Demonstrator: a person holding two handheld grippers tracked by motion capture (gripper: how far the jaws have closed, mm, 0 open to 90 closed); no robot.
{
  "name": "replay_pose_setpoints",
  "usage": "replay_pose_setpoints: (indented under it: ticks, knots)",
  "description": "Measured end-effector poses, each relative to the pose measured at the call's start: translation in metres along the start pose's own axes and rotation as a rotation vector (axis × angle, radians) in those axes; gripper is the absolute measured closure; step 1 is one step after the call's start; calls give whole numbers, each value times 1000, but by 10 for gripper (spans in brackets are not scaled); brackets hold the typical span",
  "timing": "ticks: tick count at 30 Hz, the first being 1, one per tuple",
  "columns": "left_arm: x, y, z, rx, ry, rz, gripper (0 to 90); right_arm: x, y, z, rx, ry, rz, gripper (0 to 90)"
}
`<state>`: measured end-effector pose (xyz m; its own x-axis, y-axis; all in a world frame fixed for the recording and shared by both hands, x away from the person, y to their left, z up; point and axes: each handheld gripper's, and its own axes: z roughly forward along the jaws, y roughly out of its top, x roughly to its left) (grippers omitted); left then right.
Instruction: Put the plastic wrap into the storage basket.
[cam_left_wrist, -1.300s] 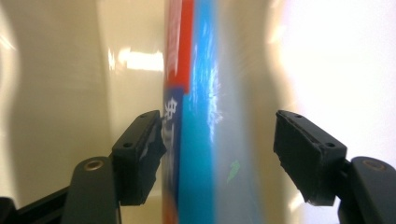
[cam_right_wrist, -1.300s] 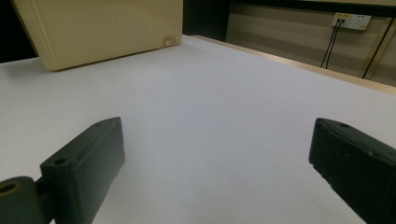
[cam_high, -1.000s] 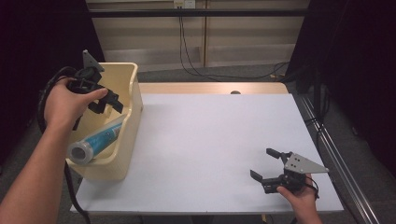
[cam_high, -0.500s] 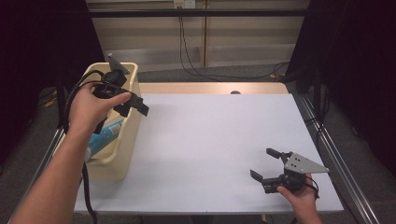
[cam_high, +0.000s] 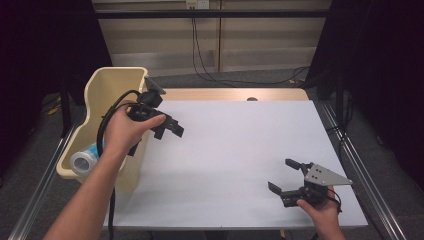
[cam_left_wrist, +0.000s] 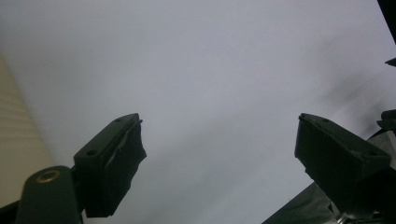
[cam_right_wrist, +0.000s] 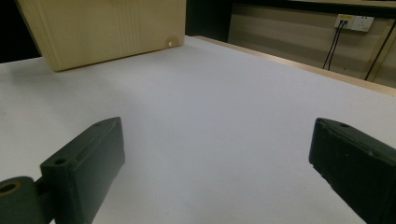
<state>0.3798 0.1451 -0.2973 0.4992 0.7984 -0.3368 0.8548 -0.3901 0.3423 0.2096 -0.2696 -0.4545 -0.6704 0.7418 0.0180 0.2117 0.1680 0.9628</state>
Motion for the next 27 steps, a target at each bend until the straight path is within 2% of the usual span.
replay_pose_setpoints:
  ticks: [4, 7, 12, 16, 17, 19, 22, 24, 27]
  knots:
    - [-2, -4, 16, 22, -5, 15, 151, 0, 0, 0, -1, 1, -3, 32]
    - [-5, -8, 27, 40, 6, 23, 151, 0, 0, 0, 0, 0, 0, 33]
    - [-8, -16, 44, 47, 4, 49, 152, 0, 0, 0, 1, 2, -1, 32]
    - [-9, -28, 58, 25, -10, 65, 153, 1, 0, 0, 1, 4, -4, 32]
    - [-9, -32, 63, 3, -12, 77, 153, 1, 0, 0, 1, 3, -3, 32]
    - [-10, -40, 70, -72, -16, 124, 160, 1, 0, 0, 3, 2, -3, 32]
    - [-10, -59, 81, -228, -24, 172, 155, 1, 0, -1, 2, 1, -4, 32]
    - [-11, -72, 89, -310, 0, 201, 140, 0, 0, 0, 2, 2, -4, 32]
    - [-8, -88, 97, -399, 19, 240, 134, 0, -1, 0, 3, -2, -3, 33]
